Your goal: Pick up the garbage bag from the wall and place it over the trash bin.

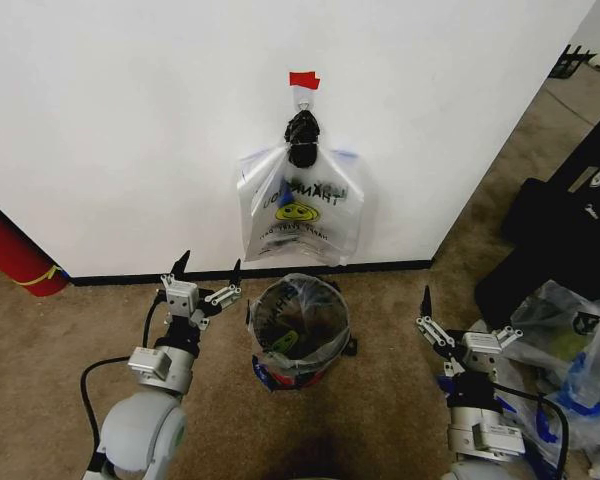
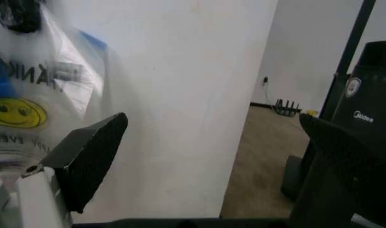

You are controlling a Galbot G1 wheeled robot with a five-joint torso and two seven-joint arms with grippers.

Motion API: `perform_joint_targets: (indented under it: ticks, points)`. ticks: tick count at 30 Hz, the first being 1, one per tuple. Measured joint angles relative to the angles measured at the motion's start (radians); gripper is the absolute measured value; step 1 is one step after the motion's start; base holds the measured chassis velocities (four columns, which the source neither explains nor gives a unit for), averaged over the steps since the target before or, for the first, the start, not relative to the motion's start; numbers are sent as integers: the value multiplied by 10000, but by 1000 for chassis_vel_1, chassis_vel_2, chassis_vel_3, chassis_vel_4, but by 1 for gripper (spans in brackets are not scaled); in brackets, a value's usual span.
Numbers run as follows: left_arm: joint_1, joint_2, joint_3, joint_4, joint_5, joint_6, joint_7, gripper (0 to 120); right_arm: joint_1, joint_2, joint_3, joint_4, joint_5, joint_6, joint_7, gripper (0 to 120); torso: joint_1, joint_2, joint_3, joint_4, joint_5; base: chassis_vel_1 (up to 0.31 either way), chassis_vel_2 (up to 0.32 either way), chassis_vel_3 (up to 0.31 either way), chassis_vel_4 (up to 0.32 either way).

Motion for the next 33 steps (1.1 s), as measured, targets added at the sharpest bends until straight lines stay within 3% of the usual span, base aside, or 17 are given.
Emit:
perform_joint_targets:
  ticks: [11, 16, 25, 33]
  points:
    - [8, 6, -142, 52, -303, 23, 38, 100, 117, -10, -113, -238, -238, 170, -351, 100, 0, -2, 0, 0, 0, 0, 0, 0, 0]
    - [-112, 160, -207, 304, -927, 126, 321, 100, 378, -15, -134, -501, -176, 335, -612, 100, 0, -2, 0, 0, 0, 0, 0, 0, 0]
    - [109, -4, -298, -87, -824, 219, 489, 100, 386, -25, -160, -546, 937, 212, -1124, 100, 0, -2, 0, -1, 0, 0, 0, 0, 0]
    - [220, -79, -456, -119, -670, 227, 501, 100, 514, -228, -51, -818, 965, 215, -1238, 100, 0, -2, 0, 0, 0, 0, 0, 0, 0]
